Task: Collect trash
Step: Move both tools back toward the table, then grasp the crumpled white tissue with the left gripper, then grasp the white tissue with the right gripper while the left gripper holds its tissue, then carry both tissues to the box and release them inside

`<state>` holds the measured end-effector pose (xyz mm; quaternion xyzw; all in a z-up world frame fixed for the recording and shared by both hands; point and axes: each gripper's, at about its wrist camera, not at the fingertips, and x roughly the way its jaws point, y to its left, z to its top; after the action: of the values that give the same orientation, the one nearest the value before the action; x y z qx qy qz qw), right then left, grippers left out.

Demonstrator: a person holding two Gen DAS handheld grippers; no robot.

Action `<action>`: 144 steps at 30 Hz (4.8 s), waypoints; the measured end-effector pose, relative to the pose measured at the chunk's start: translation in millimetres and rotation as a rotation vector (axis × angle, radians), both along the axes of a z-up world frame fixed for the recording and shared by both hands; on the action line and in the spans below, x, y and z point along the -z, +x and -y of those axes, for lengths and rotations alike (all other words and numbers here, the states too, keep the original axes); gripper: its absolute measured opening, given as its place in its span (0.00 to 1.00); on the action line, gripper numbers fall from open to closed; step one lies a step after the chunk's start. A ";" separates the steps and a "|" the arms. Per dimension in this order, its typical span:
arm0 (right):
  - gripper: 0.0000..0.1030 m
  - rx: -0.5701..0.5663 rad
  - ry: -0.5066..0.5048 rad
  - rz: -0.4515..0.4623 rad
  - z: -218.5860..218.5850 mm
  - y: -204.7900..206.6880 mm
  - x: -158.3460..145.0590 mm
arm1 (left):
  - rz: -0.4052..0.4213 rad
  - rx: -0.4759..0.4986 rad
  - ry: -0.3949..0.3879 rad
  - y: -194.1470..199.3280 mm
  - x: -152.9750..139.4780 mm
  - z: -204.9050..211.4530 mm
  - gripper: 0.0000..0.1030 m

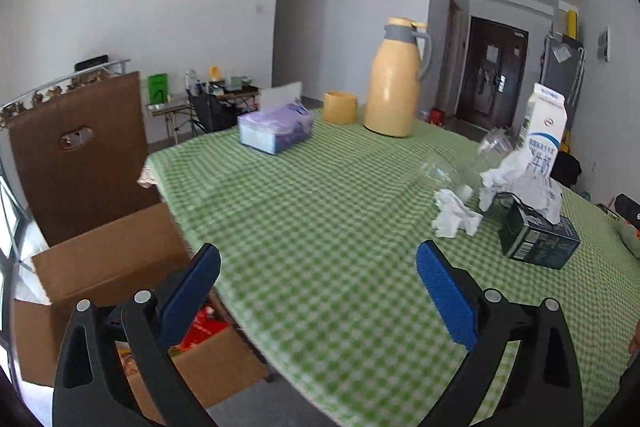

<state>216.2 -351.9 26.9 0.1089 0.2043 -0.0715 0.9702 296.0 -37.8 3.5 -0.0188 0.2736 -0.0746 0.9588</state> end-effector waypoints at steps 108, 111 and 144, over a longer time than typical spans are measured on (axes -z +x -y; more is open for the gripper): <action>0.02 -0.998 -0.261 -0.386 -488.9 156.9 93.1 | -0.562 -0.470 -0.263 12.6 134.9 -350.8 0.09; 0.02 -1.015 -0.306 -0.468 -505.0 168.6 116.1 | -0.676 -0.481 -0.300 33.7 163.8 -358.2 0.30; 0.79 -0.957 -0.308 -0.448 -492.8 194.5 64.4 | -0.371 -0.575 -0.150 -23.8 48.5 -339.7 0.77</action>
<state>410.7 140.9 -37.5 -0.1572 0.4198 0.3270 0.8320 272.2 301.9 -45.0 -0.1785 0.4204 0.1832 0.8706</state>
